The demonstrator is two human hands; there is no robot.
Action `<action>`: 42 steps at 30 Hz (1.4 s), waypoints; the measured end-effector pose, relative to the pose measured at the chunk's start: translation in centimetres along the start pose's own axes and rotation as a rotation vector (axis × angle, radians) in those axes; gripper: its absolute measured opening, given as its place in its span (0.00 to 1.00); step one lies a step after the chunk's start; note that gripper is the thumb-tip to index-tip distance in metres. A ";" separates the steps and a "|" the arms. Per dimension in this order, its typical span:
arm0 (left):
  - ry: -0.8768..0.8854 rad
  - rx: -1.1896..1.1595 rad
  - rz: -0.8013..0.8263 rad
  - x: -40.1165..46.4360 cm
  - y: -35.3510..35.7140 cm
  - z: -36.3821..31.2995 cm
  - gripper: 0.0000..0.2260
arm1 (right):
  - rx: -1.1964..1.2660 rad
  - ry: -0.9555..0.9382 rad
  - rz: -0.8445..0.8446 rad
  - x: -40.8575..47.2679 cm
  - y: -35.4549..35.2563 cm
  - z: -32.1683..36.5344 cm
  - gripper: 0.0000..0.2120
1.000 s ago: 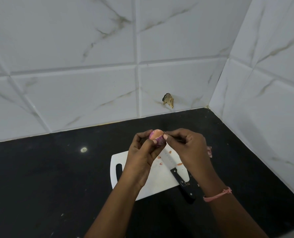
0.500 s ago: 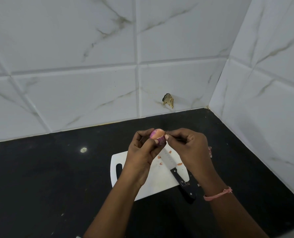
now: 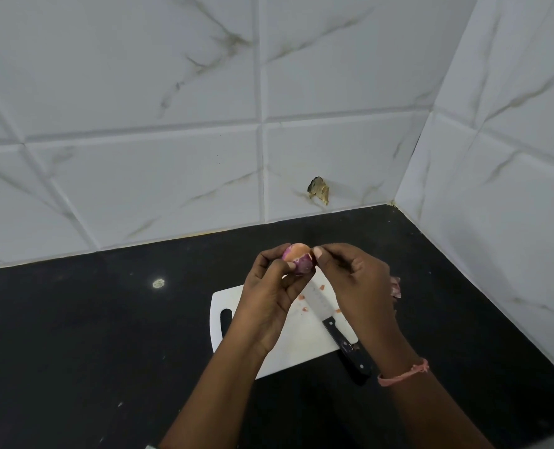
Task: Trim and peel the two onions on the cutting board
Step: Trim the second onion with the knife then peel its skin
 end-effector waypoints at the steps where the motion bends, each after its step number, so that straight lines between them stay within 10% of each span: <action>1: -0.001 -0.006 -0.008 0.0 0.0 0.0 0.10 | 0.036 0.018 0.022 -0.1 0.1 0.1 0.06; 20: 0.068 0.071 0.001 -0.4 -0.3 0.8 0.23 | -0.290 -0.138 0.186 0.4 1.4 0.3 0.02; 27: -0.006 0.050 0.031 -0.3 -0.1 0.5 0.22 | -0.016 0.129 0.230 0.9 0.5 -0.1 0.05; 35: -0.100 0.061 -0.016 -0.1 -0.6 0.5 0.28 | -0.097 0.245 -0.131 1.0 -2.7 -3.3 0.05; 42: -0.097 0.093 -0.005 0.0 -0.4 0.7 0.34 | -0.090 -0.012 0.115 0.6 -2.1 -0.7 0.12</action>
Point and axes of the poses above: each hand's wrist, its own x-axis towards the middle knuckle, its own y-axis out of the palm, z = x × y, the point moved 3 cm from there along x, towards the middle knuckle, and after that the axes turned 3 degrees about z, right-handed, at the moved point
